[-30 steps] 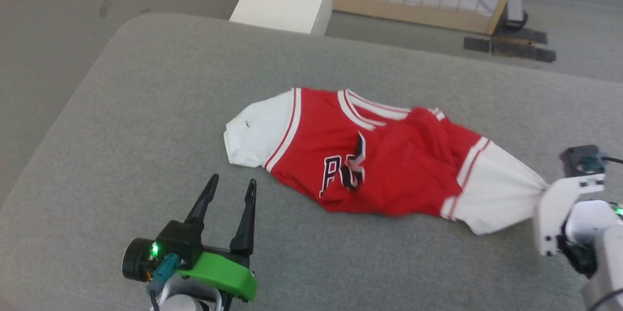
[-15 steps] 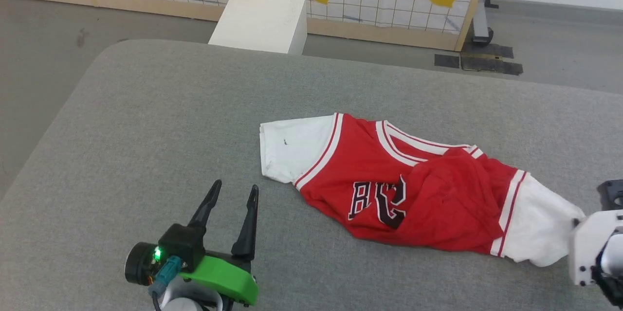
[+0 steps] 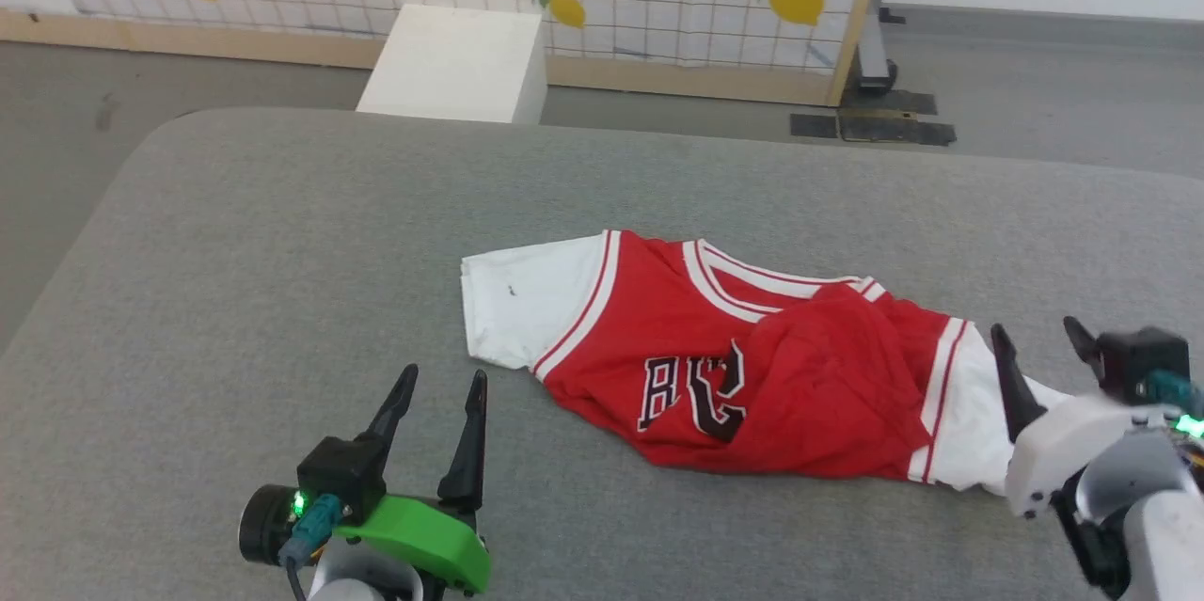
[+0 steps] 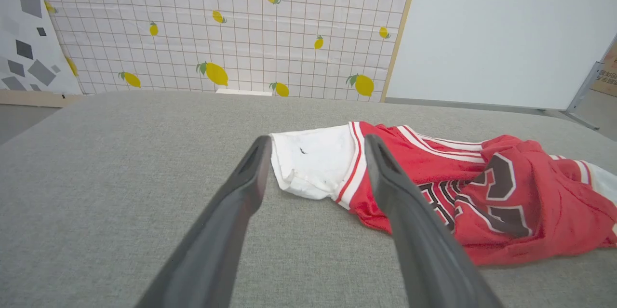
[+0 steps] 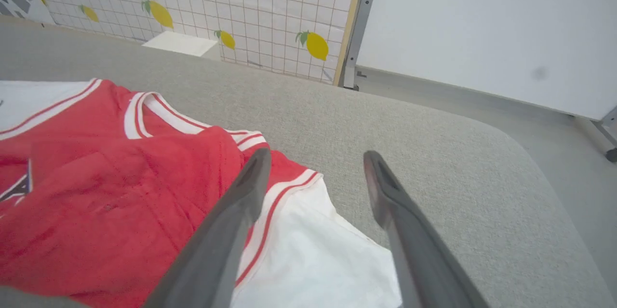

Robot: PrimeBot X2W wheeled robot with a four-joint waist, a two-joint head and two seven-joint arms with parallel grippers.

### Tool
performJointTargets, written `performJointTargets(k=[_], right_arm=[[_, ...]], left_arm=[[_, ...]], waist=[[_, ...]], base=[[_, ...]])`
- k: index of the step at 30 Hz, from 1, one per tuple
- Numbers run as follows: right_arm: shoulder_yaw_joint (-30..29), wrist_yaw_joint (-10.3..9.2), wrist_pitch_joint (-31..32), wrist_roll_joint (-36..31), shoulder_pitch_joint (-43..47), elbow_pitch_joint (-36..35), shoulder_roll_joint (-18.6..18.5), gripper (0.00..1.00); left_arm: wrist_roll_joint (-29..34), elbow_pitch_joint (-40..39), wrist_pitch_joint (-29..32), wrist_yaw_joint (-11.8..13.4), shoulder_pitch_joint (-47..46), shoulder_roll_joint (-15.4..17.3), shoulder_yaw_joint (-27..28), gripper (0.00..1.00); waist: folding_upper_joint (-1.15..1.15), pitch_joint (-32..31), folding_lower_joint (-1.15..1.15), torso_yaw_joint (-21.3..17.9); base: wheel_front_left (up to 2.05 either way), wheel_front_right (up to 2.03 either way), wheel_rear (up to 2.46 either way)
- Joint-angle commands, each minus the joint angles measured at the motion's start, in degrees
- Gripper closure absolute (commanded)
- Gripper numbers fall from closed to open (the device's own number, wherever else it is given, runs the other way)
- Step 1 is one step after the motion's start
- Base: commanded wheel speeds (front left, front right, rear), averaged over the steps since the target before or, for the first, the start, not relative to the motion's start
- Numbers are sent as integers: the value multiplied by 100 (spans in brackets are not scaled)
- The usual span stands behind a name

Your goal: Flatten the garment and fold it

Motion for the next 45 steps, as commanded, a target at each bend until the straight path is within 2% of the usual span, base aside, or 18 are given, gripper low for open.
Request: performJointTargets(k=[1,6,11,17,20,24,28,31,35,45], right_arm=[[-24,-9,-205,44,214,-179,116,0],[-200,-9,-836,121,699,-767,592,0],[-271,-9,-1105,268,939,-1087,793,0],[-216,-9,-1104,394,882,-1399,844,0],[-132,-9,-1068,409,797,-1549,849,0],[12,-9,-1097,500,690,-1614,851,0],[124,-9,-1150,605,625,-1609,852,0],[211,-9,-1194,657,589,-1548,852,0],[283,-9,-1239,687,562,-1475,852,0],[342,-9,-1332,731,467,-1340,853,0]], left_arm=[[-47,84,-20,-48,-158,-19,3,0],[-171,478,148,-64,-535,117,-40,0],[-313,754,748,-82,-1159,448,-238,0],[-1004,1065,2112,-88,-2389,1326,-1099,0],[-1510,1315,3001,-89,-3131,1925,-1690,0],[-2116,1681,3949,-89,-3818,2467,-2245,0],[-2496,2063,4557,-89,-4281,2845,-2597,0],[-2550,2363,4839,-89,-4507,3061,-2798,0],[-2600,2698,4866,-90,-4692,3191,-2931,0],[-2677,3424,4917,-90,-4876,3250,-3250,0]], waist=[[0,7,0,-147],[0,128,0,-419],[0,345,0,-678],[0,780,0,-1017],[0,1033,0,-1197],[0,1287,0,-1411],[0,1479,0,-1590],[0,1594,0,-1694],[0,1694,0,-1774],[0,1835,0,-1811]], base=[[0,0,0],[0,0,0],[0,0,0],[0,0,0],[0,0,0],[0,0,0],[0,0,0],[0,0,0],[0,0,0],[0,0,0]])
